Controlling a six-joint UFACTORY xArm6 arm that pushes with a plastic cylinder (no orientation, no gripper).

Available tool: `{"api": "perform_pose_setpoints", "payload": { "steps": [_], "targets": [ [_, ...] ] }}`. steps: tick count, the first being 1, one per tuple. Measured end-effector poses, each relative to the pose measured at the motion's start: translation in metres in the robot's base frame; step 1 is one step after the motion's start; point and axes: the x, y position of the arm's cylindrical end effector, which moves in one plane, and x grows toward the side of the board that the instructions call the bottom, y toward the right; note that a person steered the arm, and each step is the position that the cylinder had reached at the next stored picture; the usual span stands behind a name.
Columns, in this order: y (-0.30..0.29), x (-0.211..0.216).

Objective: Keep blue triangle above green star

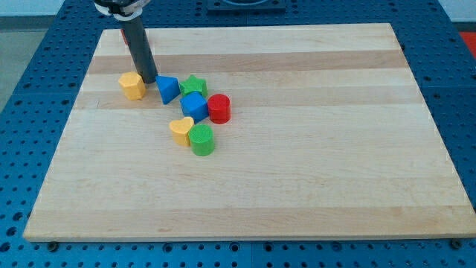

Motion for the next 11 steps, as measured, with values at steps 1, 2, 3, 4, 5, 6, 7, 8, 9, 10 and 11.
{"api": "perform_pose_setpoints", "payload": {
  "steps": [1,2,3,4,5,6,7,8,9,10,11],
  "targets": [
    [0.0,0.012],
    [0.0,0.03],
    [0.004,0.048],
    [0.026,0.057],
    [0.047,0.045],
    [0.066,0.026],
    [0.071,0.011],
    [0.054,0.008],
    [0.038,0.004],
    [0.04,-0.016],
    [0.057,-0.033]
  ]
}}
